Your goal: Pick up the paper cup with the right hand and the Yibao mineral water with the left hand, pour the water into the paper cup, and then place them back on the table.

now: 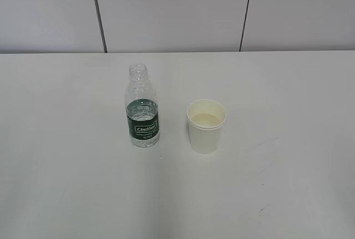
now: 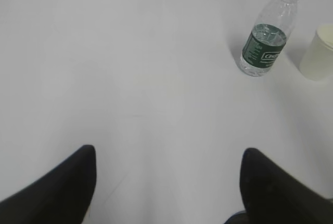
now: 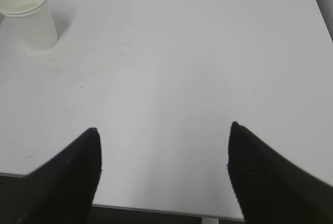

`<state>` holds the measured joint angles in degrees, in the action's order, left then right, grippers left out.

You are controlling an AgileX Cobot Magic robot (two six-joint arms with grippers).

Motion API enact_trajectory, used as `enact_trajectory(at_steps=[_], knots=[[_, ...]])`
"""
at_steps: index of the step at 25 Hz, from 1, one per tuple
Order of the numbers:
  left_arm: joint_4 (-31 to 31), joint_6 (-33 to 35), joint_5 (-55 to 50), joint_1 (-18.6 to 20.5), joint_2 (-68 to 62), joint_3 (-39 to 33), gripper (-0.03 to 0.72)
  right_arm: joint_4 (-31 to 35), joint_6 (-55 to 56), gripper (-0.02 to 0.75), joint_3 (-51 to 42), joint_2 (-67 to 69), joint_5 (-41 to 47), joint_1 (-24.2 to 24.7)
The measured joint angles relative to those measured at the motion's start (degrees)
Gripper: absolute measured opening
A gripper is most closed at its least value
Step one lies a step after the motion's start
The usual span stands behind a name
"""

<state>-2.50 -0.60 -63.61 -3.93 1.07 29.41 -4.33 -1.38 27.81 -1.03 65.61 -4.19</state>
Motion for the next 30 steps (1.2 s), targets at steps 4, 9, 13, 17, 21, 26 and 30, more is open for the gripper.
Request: enact_trajectory(at_steps=[4,9,13,17,21,26,30], knots=[[0.0,0.0,0.0,0.0,0.0,0.0,0.522,0.0,0.1,0.589,0.0,0.0,0.0,0.0],[0.0,0.1,0.0,0.0,0.0,0.0,0.522,0.0,0.2,0.587,0.0,0.0,0.0,1.4],[0.0,0.1,0.0,0.0,0.0,0.0,0.522,0.0,0.2,0.587,0.0,0.0,0.0,4.4],[0.0,0.1,0.0,0.0,0.0,0.0,0.522,0.0,0.2,0.587,0.0,0.0,0.0,4.4],[0.0,0.1,0.0,0.0,0.0,0.0,0.522,0.0,0.2,0.586,0.0,0.0,0.0,4.4],[0.0,0.1,0.0,0.0,0.0,0.0,0.522,0.0,0.2,0.586,0.0,0.0,0.0,4.4],[0.0,0.1,0.0,0.0,0.0,0.0,0.522,0.0,0.2,0.586,0.0,0.0,0.0,4.4]])
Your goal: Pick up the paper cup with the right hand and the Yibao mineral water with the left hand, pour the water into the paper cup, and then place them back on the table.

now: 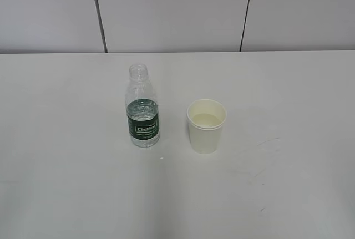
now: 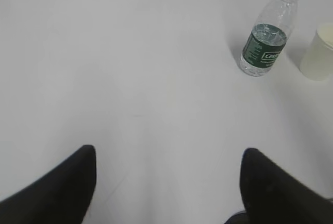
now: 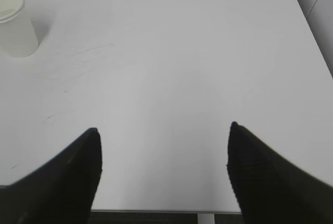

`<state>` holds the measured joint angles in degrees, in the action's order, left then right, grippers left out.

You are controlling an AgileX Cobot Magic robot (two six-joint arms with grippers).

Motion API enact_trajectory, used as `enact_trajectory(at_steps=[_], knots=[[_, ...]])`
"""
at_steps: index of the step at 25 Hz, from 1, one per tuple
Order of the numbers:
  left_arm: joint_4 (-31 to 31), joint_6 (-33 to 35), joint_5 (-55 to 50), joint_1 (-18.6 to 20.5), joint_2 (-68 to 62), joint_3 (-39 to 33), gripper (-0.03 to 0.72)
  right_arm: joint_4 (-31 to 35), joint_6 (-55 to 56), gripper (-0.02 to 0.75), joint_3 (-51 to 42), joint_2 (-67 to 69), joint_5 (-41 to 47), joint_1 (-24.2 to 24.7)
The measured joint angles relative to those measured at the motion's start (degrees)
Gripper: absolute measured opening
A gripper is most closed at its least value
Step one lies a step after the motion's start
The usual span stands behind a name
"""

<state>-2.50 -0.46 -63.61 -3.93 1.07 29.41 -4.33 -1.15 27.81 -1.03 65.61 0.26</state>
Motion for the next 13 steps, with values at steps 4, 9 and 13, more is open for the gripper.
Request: enact_trajectory(at_steps=[4,9,13], knots=[[0.0,0.0,0.0,0.0,0.0,0.0,0.522,0.0,0.0,0.586,0.0,0.0,0.0,0.0],[0.0,0.0,0.0,0.0,0.0,0.0,0.522,0.0,0.0,0.586,0.0,0.0,0.1,0.0],[0.0,0.0,0.0,0.0,0.0,0.0,0.522,0.0,0.0,0.585,0.0,0.0,0.1,0.0]])
